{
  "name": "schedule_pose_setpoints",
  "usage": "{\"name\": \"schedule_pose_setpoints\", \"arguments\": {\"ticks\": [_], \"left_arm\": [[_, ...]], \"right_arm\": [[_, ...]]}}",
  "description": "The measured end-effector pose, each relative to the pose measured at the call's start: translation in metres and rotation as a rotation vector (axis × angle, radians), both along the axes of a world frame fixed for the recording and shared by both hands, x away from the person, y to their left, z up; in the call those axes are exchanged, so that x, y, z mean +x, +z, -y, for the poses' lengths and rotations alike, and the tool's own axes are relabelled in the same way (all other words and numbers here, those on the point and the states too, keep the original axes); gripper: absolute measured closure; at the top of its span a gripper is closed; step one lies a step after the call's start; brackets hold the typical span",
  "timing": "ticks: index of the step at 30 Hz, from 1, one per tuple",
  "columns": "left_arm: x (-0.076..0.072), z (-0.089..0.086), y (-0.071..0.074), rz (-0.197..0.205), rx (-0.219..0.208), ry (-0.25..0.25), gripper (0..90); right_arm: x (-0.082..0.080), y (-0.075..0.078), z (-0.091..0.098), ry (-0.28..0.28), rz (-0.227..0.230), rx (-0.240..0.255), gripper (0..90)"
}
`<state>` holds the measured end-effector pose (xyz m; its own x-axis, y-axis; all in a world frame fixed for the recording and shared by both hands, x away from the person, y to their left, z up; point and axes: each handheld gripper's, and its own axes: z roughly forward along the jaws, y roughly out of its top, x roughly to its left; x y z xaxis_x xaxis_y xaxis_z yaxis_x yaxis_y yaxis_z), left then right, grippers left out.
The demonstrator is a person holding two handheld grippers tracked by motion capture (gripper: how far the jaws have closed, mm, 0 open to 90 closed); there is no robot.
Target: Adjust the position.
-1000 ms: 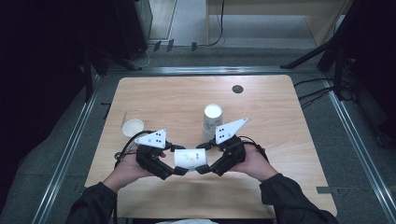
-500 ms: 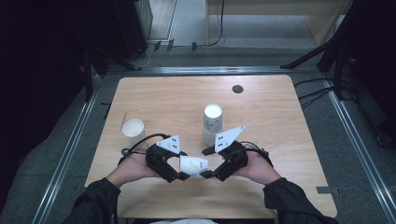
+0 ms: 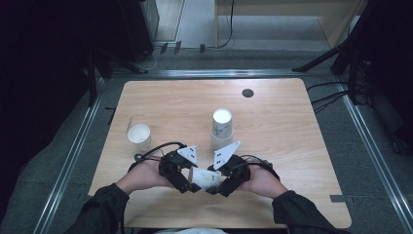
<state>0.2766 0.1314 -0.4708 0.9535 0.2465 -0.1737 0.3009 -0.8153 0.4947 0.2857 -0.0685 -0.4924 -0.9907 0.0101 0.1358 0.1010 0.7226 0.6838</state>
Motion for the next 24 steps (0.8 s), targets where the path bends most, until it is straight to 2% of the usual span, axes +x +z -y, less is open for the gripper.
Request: {"name": "schedule_pose_setpoints", "arguments": {"ticks": [2, 11, 16, 21, 24], "left_arm": [[-0.001, 0.002, -0.001, 0.003, 0.017, -0.012, 24.0], [-0.003, 0.007, -0.001, 0.007, 0.033, -0.024, 23.9], [-0.004, 0.009, -0.004, 0.015, 0.05, -0.036, 23.9], [-0.004, 0.008, -0.005, 0.013, 0.045, -0.047, 23.1], [-0.003, 0.006, -0.003, 0.024, 0.021, -0.048, 21.8]], "right_arm": [[-0.001, -0.002, -0.003, 0.007, 0.005, -0.011, 26.3], [-0.002, -0.01, -0.007, 0.02, 0.012, -0.05, 28.5], [-0.005, -0.011, -0.009, 0.039, 0.024, -0.067, 33.6], [-0.006, -0.011, -0.01, 0.044, 0.028, -0.077, 33.9], [-0.005, -0.009, -0.009, 0.044, 0.035, -0.066, 33.8]]}}
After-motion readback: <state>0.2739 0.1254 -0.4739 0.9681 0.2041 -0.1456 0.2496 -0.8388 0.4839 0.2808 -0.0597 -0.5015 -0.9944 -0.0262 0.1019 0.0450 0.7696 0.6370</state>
